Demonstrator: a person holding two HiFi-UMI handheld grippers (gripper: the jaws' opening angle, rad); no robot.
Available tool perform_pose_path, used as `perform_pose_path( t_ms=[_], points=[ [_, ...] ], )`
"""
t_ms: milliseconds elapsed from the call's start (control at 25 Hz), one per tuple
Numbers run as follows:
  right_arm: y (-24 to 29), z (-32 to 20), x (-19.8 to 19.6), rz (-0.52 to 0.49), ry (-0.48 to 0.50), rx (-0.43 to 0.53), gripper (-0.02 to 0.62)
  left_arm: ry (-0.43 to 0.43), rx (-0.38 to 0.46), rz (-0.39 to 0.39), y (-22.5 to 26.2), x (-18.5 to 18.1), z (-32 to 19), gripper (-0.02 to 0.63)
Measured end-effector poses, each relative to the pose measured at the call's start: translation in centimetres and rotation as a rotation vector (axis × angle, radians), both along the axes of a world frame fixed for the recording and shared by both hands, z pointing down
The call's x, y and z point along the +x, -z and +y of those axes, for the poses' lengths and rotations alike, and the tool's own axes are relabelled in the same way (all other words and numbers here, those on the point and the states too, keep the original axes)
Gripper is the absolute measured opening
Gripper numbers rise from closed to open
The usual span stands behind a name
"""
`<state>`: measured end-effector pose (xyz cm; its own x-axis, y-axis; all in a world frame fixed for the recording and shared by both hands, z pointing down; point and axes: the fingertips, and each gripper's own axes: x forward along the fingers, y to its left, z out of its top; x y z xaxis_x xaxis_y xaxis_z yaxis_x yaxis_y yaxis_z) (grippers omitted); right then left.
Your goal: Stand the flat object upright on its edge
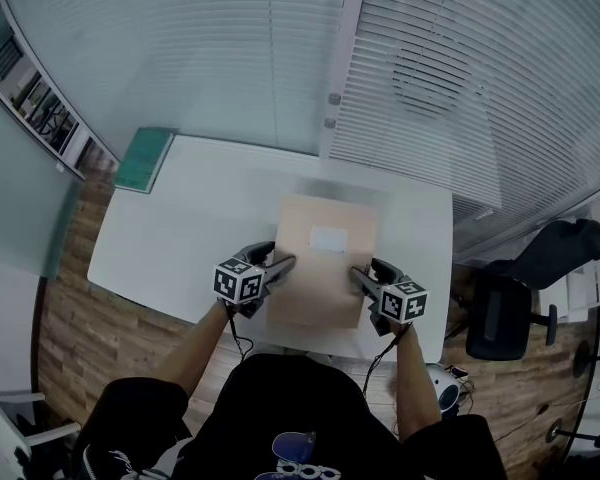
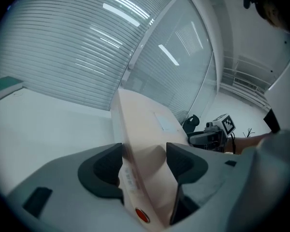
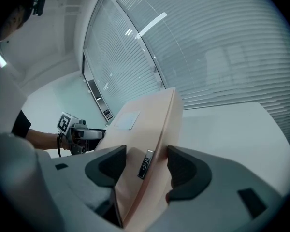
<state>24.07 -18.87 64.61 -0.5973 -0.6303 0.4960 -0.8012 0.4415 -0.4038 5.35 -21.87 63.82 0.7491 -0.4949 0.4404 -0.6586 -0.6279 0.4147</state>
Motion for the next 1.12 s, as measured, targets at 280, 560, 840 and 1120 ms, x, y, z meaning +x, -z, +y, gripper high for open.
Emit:
perform_pose_path(
  t_ms=[280,560,840,1120],
  points=[
    [2.6,-0.9,0.2,0.037,-0.022,0.096,0.279,0.011,0.077,0.002,2.5,0.2,-1.0,0.295],
    [5.2,-1.6,0.6,0.037,-0.044,0.158,0.278,0.028,0.142,0.022,5.0,0.3,-1.7,0.279],
    [7.2,-1.9,0.8,0.035,-0.066,0.227,0.276,0.047,0.204,0.044,7.2,0.4,-2.2,0.267],
    [8.6,-1.9,1.0,0.085,-0.088,0.296,0.266,0.055,0.241,0.056,8.4,0.4,-2.0,0.261]
  ],
)
